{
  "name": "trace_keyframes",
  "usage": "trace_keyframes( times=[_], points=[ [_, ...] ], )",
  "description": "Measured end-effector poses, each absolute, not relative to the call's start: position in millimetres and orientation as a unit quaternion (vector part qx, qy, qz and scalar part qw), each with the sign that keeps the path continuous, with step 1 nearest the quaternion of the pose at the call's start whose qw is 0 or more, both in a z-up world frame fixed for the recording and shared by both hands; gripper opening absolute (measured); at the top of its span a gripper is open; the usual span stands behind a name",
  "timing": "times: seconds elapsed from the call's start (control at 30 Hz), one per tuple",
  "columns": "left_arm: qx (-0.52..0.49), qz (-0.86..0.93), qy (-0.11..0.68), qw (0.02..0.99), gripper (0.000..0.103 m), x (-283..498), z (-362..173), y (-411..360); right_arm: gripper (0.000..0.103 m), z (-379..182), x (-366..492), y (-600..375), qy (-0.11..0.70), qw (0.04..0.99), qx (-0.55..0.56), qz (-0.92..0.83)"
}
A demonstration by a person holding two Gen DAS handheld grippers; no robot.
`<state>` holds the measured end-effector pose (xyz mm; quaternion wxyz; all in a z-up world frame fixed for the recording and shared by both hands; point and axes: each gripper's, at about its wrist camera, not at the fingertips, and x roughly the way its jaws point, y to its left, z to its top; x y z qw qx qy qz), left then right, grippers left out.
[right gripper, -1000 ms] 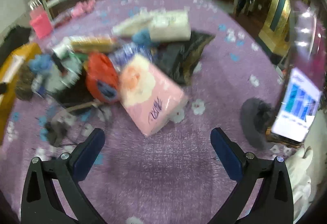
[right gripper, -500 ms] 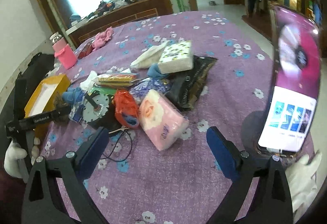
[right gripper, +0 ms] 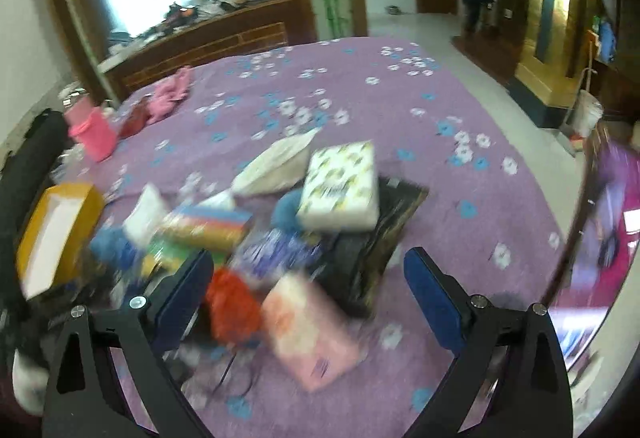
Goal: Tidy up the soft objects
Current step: 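Grasp the brown knitted hat with the left gripper, then carry the brown hat into the tray while the right gripper places the white tissue pack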
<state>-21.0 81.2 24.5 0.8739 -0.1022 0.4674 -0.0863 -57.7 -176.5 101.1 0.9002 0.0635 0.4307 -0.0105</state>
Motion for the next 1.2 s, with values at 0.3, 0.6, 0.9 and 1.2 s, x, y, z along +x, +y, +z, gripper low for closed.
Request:
trace_keyframes(
  times=[0.3,0.6,0.9,1.2],
  points=[
    [-0.117,-0.092,0.465,0.873,0.053,-19,20,87,0.089,77,14,-173,0.487,0.872,0.029,-0.038],
    [-0.137,-0.087,0.457,0.875,0.050,-32,27,85,0.051,74,11,-189,0.495,0.866,0.055,-0.036],
    [-0.144,-0.102,0.419,0.891,0.050,-79,74,93,0.051,121,-34,-180,0.456,0.886,0.078,0.005],
    [-0.116,-0.080,0.379,0.915,0.050,-138,129,145,0.052,161,-65,-91,0.436,0.887,0.081,0.130]
  ],
)
